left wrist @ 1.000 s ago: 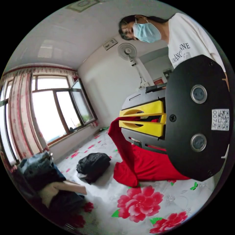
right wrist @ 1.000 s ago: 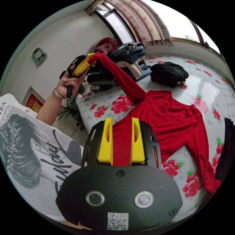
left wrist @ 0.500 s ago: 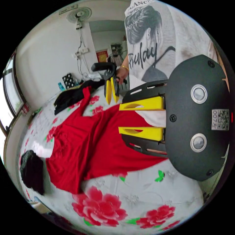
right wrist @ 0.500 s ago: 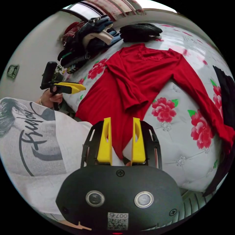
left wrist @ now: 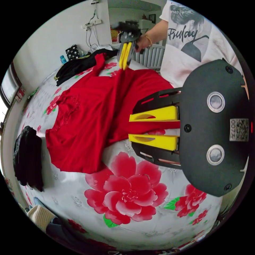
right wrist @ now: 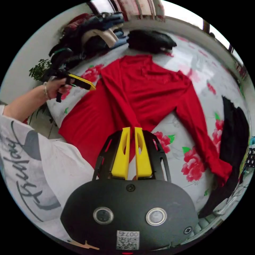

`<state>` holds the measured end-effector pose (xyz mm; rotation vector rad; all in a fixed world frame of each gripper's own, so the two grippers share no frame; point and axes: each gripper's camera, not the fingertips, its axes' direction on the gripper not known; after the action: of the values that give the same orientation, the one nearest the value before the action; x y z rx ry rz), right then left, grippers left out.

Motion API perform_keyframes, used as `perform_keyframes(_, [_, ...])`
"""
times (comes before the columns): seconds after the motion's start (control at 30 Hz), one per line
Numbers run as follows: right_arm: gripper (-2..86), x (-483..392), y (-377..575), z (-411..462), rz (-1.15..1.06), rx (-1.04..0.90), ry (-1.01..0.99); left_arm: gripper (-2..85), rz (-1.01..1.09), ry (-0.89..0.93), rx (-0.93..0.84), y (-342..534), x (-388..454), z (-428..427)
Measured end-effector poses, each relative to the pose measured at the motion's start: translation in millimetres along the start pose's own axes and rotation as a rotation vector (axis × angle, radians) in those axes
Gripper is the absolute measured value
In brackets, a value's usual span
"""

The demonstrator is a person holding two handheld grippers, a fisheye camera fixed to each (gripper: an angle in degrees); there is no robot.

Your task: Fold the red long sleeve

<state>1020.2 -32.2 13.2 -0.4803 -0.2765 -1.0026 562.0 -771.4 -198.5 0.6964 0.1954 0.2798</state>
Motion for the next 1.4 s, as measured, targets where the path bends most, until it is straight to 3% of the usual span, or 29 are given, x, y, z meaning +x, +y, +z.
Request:
perform_keyframes(0.07, [0.7,-21.0,14.7,-52.4,-0.097,0.163,0.055,6.6,0.026,-0.017,0.004,-0.2,5.2,1.8])
perform_keyframes(0.17, [0.3,-47.3,41.2,-92.8,-0.192,0.263,0.158,5.4,0.047,-0.043,0.009,0.2,9.0,3.5])
perform_keyframes(0.23, [0.2,-56.2,53.1,-87.5,-0.221,0.216,0.172,5.4,0.054,-0.045,0.005,-3.7,11.7,4.8])
perform_keyframes(0.37, [0.2,-56.9,67.2,-6.8,-0.153,-0.055,0.16,6.4,0.045,-0.052,0.01,-12.6,19.8,-0.8])
perform_keyframes(0.47, [0.5,-57.3,71.6,28.0,-0.124,-0.171,0.128,6.7,0.066,-0.025,0.101,-20.3,31.8,-22.6])
perform_keyframes(0.77, [1.6,-41.3,55.5,13.0,-0.023,-0.048,0.106,9.1,0.045,-0.058,0.063,-87.8,22.3,-5.9])
perform_keyframes(0.93, [0.8,-36.7,39.7,45.3,-0.038,-0.114,0.075,0.4,-0.061,-0.061,0.017,-100.9,-2.7,-0.1])
perform_keyframes(1.03, [0.3,-46.8,37.0,18.6,-0.1,-0.067,0.14,-0.7,-0.047,-0.021,0.058,-101.0,-11.0,-16.0])
perform_keyframes(1.2, [0.5,-87.3,43.0,-29.8,-0.273,0.088,0.425,-0.9,-0.042,-0.04,0.071,-96.3,-19.8,-29.9])
perform_keyframes(1.3, [1.4,-102.9,49.8,-5.2,-0.404,-0.034,0.425,-1.0,-0.062,-0.041,0.047,-93.5,-27.4,-25.0])
perform_keyframes(1.4, [3.0,-95.8,56.1,15.6,-0.403,-0.192,0.242,-1.0,-0.073,-0.034,0.039,-89.0,-31.3,-22.1])
